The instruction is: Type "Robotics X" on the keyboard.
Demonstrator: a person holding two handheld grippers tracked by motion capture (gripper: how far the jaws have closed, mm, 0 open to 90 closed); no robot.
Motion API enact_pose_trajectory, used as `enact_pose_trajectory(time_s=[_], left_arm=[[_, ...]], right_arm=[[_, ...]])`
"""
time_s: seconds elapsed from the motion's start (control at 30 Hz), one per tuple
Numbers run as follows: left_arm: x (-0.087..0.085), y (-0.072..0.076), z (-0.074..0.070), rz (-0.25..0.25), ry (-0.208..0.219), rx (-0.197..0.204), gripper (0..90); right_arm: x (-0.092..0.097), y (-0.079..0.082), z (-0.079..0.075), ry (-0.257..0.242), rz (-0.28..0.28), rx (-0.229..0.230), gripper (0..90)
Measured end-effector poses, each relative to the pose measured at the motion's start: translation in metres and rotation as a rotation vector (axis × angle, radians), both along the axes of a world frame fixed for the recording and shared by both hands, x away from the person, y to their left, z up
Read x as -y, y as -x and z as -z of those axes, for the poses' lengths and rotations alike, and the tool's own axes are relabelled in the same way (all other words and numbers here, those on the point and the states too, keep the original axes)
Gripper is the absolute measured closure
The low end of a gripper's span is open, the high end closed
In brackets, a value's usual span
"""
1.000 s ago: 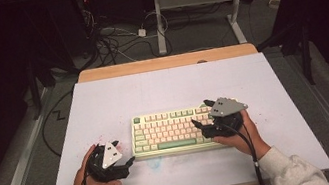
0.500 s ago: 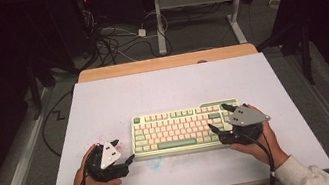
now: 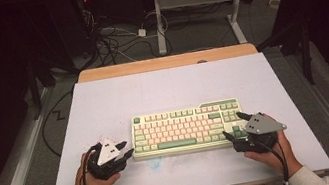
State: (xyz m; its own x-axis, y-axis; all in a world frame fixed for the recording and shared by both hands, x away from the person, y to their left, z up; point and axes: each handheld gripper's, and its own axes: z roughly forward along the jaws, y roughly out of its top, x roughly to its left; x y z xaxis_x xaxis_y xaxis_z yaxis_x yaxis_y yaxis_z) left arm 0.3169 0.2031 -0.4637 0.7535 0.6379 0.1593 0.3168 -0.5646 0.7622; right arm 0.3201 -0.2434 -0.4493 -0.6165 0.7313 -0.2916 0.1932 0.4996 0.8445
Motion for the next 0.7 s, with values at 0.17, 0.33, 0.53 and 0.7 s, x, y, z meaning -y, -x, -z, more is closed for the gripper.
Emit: enact_pose_trajectory(time_s=[0.17,0.33,0.53,0.7], left_arm=[[0.005,-0.002,-0.004,0.04,0.016,-0.011,82.7],[0.017,-0.009,-0.008,0.086,0.018,-0.032,88.0],[0.038,-0.018,-0.011,0.12,0.007,-0.056,87.9],[0.054,-0.028,-0.014,0.127,-0.003,-0.08,87.9]], right_arm=[[0.002,0.009,0.007,0.015,-0.002,-0.024,25.0],[0.001,0.014,0.008,0.025,-0.012,-0.026,25.0],[-0.001,0.015,0.009,0.037,-0.023,-0.029,25.0],[-0.003,0.014,0.01,0.046,-0.027,-0.035,25.0]])
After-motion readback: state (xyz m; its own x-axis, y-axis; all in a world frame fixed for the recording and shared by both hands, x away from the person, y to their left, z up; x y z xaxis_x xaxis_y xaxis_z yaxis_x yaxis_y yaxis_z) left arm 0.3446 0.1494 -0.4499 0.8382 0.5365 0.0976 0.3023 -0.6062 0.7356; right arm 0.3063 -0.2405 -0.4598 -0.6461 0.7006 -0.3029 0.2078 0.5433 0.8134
